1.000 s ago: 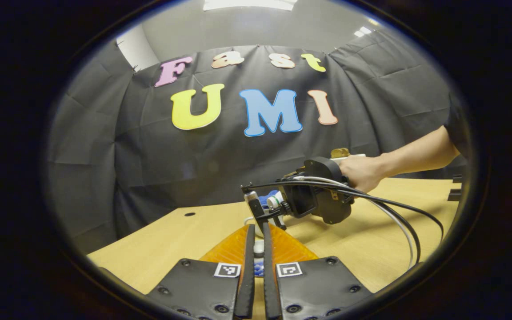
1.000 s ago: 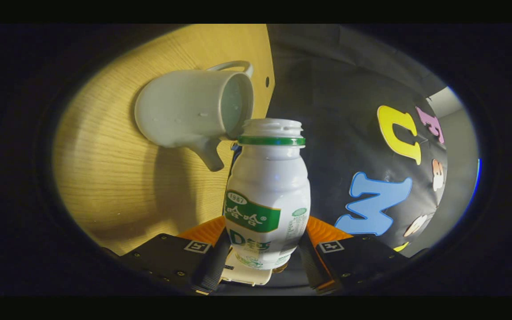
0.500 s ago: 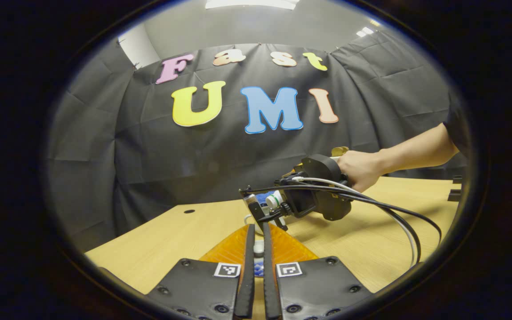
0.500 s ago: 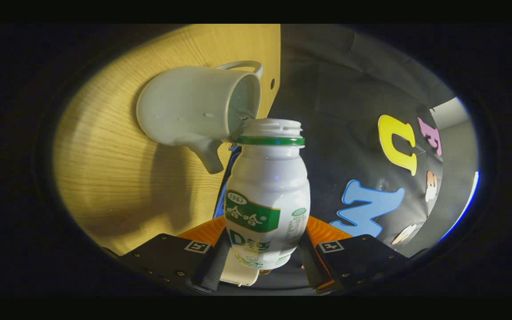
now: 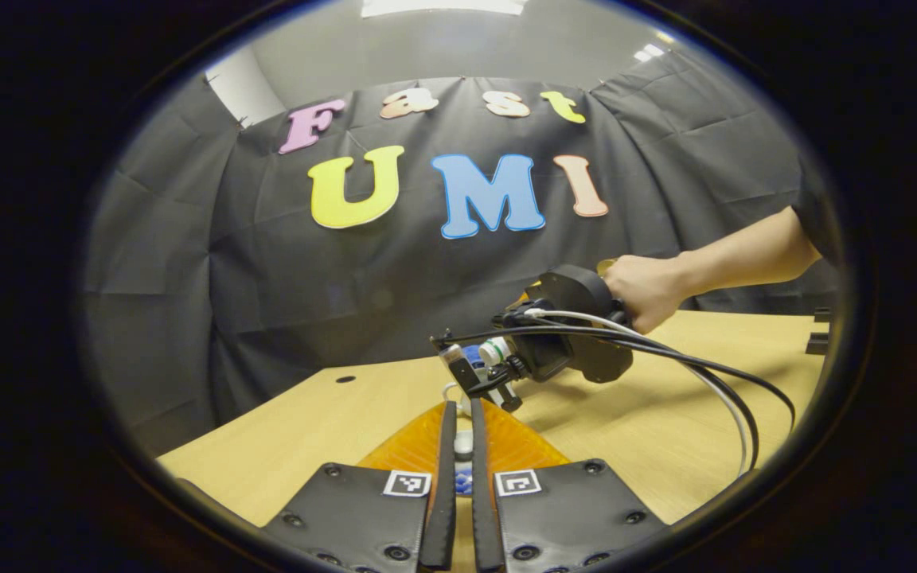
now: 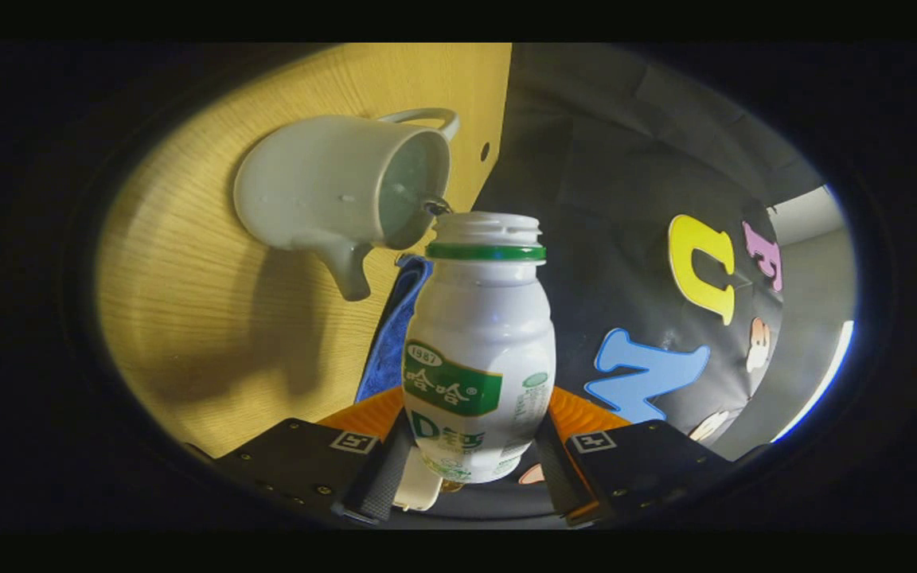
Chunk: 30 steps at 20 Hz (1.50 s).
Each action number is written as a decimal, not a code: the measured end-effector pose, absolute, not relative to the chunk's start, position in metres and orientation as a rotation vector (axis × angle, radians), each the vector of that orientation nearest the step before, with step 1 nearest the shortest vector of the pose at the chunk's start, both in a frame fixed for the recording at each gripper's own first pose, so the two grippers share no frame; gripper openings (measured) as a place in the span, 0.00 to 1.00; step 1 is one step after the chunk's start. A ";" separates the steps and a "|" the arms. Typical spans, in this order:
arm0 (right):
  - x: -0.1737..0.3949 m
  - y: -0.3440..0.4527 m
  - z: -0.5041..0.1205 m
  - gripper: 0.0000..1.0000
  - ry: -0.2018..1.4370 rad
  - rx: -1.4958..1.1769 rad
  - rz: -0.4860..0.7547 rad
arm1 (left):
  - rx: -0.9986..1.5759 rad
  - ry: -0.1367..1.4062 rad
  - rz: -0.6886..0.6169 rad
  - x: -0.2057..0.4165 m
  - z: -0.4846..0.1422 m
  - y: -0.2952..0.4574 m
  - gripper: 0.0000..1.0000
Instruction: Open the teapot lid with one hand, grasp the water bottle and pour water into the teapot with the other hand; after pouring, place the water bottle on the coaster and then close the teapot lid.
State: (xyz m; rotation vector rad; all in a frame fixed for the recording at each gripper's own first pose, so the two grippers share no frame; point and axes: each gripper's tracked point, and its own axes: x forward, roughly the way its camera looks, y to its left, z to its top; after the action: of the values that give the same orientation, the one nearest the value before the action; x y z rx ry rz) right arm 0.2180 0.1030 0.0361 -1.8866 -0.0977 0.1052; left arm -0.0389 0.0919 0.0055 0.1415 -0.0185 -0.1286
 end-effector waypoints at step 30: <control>0.218 0.119 0.082 0.72 -0.276 -2.091 0.041 | 0.168 -0.010 -0.122 -0.040 -0.002 0.101 0.19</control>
State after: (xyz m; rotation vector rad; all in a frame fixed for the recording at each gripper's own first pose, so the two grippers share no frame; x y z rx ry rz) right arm 0.2182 0.1189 0.0824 -2.0908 -0.2760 0.0408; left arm -0.0404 0.1010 -0.0024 0.1679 -0.0100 -0.1215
